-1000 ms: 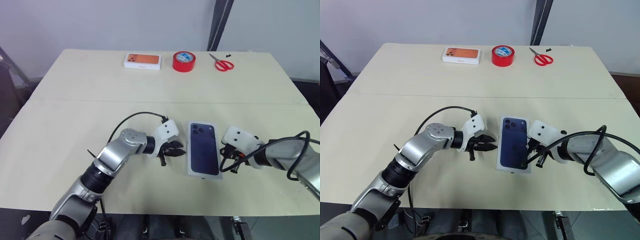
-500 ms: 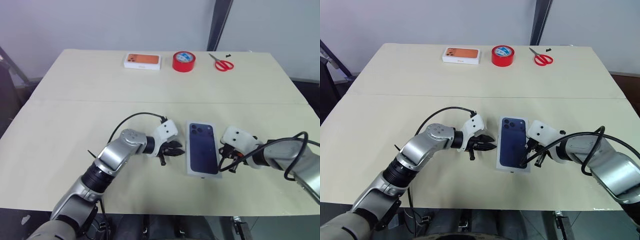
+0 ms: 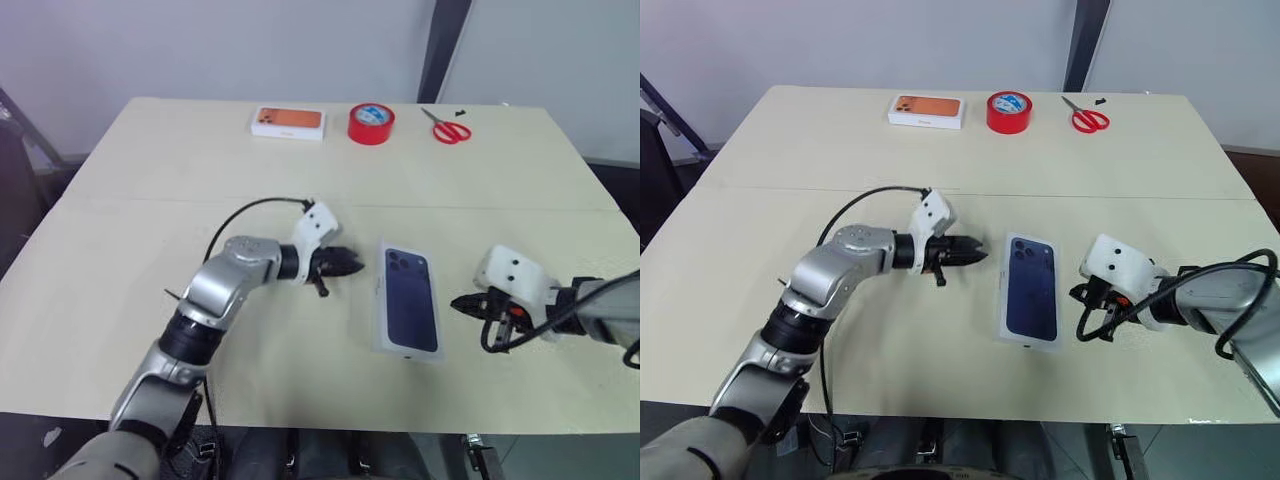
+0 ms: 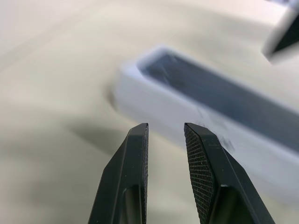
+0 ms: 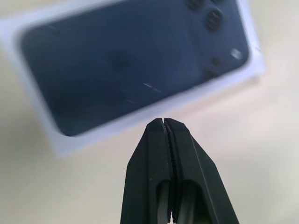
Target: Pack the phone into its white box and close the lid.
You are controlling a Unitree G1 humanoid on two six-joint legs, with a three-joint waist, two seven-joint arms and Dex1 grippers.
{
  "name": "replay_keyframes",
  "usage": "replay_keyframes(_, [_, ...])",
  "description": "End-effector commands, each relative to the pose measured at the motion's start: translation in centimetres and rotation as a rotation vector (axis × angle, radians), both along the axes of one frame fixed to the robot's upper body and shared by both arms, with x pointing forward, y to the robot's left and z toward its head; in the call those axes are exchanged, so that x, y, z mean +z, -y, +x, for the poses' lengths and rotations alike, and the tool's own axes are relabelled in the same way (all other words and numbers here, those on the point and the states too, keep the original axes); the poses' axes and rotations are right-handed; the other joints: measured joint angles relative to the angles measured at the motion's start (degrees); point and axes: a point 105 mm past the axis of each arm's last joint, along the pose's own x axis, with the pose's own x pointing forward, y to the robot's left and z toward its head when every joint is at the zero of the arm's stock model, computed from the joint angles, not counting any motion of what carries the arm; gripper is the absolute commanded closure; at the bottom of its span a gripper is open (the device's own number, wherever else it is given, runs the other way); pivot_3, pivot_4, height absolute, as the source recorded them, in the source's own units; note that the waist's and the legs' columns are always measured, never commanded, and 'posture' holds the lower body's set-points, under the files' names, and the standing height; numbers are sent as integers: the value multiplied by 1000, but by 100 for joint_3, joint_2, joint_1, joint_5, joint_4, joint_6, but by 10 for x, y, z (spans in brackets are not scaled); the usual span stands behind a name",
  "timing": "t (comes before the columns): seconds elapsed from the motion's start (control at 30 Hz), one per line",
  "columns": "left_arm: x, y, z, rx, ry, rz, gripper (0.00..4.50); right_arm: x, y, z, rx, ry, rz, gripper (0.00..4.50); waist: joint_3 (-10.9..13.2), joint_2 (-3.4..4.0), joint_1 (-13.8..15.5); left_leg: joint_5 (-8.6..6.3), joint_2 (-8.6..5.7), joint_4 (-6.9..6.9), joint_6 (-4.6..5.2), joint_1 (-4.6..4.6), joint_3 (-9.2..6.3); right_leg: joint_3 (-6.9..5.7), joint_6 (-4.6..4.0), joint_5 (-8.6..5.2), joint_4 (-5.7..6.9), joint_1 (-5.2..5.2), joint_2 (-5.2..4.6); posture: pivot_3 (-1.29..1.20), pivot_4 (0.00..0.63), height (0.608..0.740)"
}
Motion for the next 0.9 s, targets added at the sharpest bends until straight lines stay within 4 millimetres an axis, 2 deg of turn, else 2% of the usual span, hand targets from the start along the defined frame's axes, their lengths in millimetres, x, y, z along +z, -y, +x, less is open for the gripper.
replay_keyframes(0.03, [8,24,4,-25,48,-16,3228,-4,-17,-9,55,1,23,4460,1,-2,-8,0,0,0,0,0,0,0,1,0,1,0,0,0,150,719])
replay_keyframes(0.2, [-17,38,8,-46,54,117,3228,-25,-25,-20,61,-54,14,4460,0,-1,-31,0,0,0,0,2,0,1,2,-1,5,-2,4,0,150,719])
replay_keyframes(0.33, [-45,34,3,-72,13,226,3228,-38,-25,-22,28,-77,-7,4460,-11,-7,-26,0,5,0,0,16,0,3,1,-1,6,10,8,0,150,719])
replay_keyframes(0.5, [-60,26,1,-64,-16,258,3228,-44,-21,-20,-5,-77,-25,4460,-48,-31,-29,0,11,-1,-1,21,-3,3,0,-2,4,14,10,0,150,719])
replay_keyframes(0.63, [-36,26,3,-41,-10,103,3228,-27,-25,-12,-22,-28,57,4460,-71,-38,-37,0,13,-1,-1,22,-6,3,0,-2,2,17,10,0,150,719])
replay_keyframes(0.73, [-8,18,1,-33,1,-36,3228,-9,-15,6,-107,28,111,4460,-68,-31,-38,0,14,-1,-1,17,-6,4,0,-2,5,9,9,0,150,719])
replay_keyframes(0.9, [-3,-4,-10,-47,13,-28,3228,-13,11,25,-236,51,22,4460,-67,-31,-20,1,14,-2,-4,10,-5,4,0,-2,3,2,6,0,150,719])
